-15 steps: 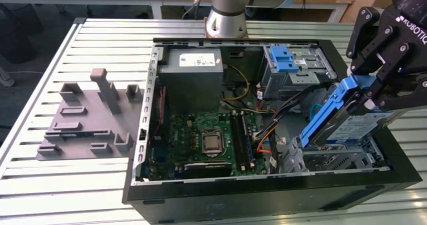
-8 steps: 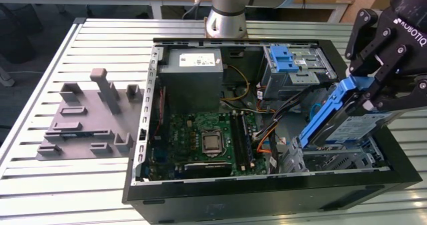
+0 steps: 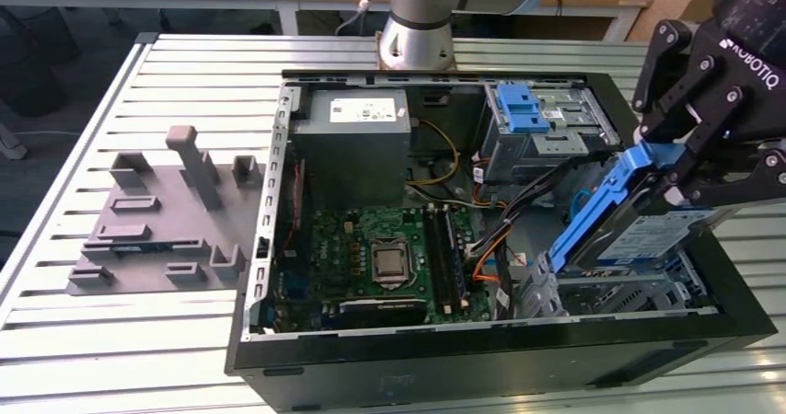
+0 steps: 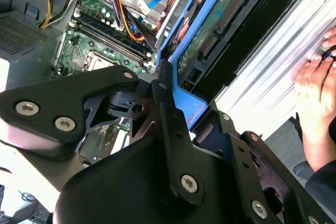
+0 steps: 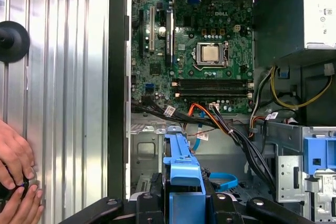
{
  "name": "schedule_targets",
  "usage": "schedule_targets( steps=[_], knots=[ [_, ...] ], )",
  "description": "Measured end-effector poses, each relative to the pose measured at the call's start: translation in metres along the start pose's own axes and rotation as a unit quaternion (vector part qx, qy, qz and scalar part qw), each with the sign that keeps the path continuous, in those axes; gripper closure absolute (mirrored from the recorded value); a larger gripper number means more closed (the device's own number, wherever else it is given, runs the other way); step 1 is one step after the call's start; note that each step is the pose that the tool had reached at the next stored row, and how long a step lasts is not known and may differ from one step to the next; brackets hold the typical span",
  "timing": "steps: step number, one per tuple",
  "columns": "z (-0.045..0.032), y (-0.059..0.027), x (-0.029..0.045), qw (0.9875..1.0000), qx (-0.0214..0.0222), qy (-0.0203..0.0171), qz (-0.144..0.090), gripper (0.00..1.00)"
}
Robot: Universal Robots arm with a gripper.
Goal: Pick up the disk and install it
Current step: 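Insert the disk into the insertion slot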
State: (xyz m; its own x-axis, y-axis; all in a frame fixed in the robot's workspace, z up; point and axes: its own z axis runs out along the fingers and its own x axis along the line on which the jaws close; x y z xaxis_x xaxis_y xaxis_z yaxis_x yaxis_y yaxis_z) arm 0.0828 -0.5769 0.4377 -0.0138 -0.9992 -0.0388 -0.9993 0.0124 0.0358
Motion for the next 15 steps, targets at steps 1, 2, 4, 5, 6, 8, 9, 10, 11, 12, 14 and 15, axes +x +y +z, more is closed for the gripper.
schedule_targets(
  steps=[1, 2, 4, 5, 6, 8, 9, 10, 11, 12, 14, 15],
  knots=[
    [0.0003, 0.0, -0.0002, 1.0, 0.0, 0.0, 0.0, 0.64],
    [0.0006, 0.0, -0.0002, 1.0, 0.0, 0.0, 0.0, 0.64],
    [0.0012, 0.0, -0.0005, 1.0, 0.0, 0.0001, 0.0, 0.64],
    [0.0016, 0.0, -0.0006, 1.0, 0.0, 0.0, 0.0, 0.64],
    [0.0018, -0.0001, -0.0007, 1.0, 0.0, 0.0, 0.0, 0.64],
    [0.0025, -0.0001, -0.0009, 1.0, 0.0, 0.0, 0.0, 0.64],
    [0.0029, -0.0001, -0.0009, 1.0, 0.0, 0.0, 0.0, 0.64],
    [0.0033, -0.0001, -0.001, 1.0, 0.0, 0.0, 0.0, 0.64],
    [0.0037, -0.0001, -0.001, 1.0, 0.0, 0.0001, 0.0, 0.64],
    [0.0043, -0.0001, -0.001, 1.0, 0.0, 0.0001, 0.0, 0.64],
    [0.0056, -0.0002, -0.0009, 1.0, 0.0, 0.0001, 0.0, 0.64],
    [0.0065, -0.0002, -0.0009, 1.0, 0.0, 0.0, 0.0, 0.64]
  ],
)
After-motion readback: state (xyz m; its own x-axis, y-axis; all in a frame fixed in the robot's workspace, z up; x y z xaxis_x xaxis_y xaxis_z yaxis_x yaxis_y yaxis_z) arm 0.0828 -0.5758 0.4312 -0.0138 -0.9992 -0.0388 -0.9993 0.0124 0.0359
